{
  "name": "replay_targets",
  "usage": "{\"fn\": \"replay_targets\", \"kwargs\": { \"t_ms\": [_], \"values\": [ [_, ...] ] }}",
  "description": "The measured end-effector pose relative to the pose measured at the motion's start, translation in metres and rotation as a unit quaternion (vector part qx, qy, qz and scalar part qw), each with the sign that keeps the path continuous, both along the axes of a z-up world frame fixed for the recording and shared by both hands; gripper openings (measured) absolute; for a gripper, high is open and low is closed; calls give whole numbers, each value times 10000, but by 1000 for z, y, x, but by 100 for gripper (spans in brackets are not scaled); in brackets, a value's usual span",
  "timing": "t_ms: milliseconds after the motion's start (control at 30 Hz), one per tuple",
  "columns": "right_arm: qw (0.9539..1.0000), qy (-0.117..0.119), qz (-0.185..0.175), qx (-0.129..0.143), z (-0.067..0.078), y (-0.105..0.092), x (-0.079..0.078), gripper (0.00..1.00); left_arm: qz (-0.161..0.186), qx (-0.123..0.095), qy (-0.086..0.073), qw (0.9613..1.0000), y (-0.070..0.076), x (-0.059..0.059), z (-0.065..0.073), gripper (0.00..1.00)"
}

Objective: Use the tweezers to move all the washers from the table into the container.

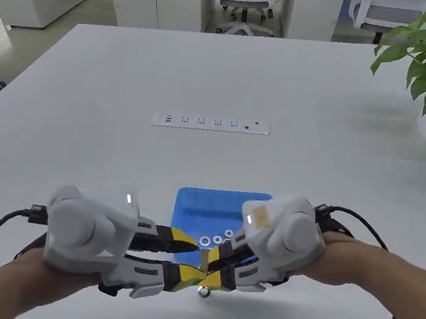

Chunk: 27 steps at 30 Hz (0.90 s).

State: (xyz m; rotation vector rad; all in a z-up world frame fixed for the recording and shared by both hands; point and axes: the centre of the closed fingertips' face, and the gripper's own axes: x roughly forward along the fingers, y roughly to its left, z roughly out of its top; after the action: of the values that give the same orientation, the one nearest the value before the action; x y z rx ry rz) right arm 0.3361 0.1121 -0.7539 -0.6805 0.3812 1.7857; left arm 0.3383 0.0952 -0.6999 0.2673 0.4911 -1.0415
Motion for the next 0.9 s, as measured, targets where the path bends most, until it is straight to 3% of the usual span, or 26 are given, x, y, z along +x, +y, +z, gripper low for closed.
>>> {"fn": "replay_targets", "kwargs": {
  "t_ms": [133, 267, 533, 900],
  "values": [
    [10000, -29, -8, 40, 7, 0, 0, 8, 114, -108, -41, 9999, 4, -2, 0, 38],
    [10000, -55, 8, 59, 11, -1, 1, 8, 231, -197, -16, 9995, 6, -4, -1, 53],
    [10000, -43, 40, 39, 21, -4, 1, 8, 425, -373, 47, 9984, 10, -10, -2, 67],
    [9998, -163, -3, 126, 47, -6, 11, 8, 673, -527, 41, 9963, 10, -14, 2, 97]
  ]
}}
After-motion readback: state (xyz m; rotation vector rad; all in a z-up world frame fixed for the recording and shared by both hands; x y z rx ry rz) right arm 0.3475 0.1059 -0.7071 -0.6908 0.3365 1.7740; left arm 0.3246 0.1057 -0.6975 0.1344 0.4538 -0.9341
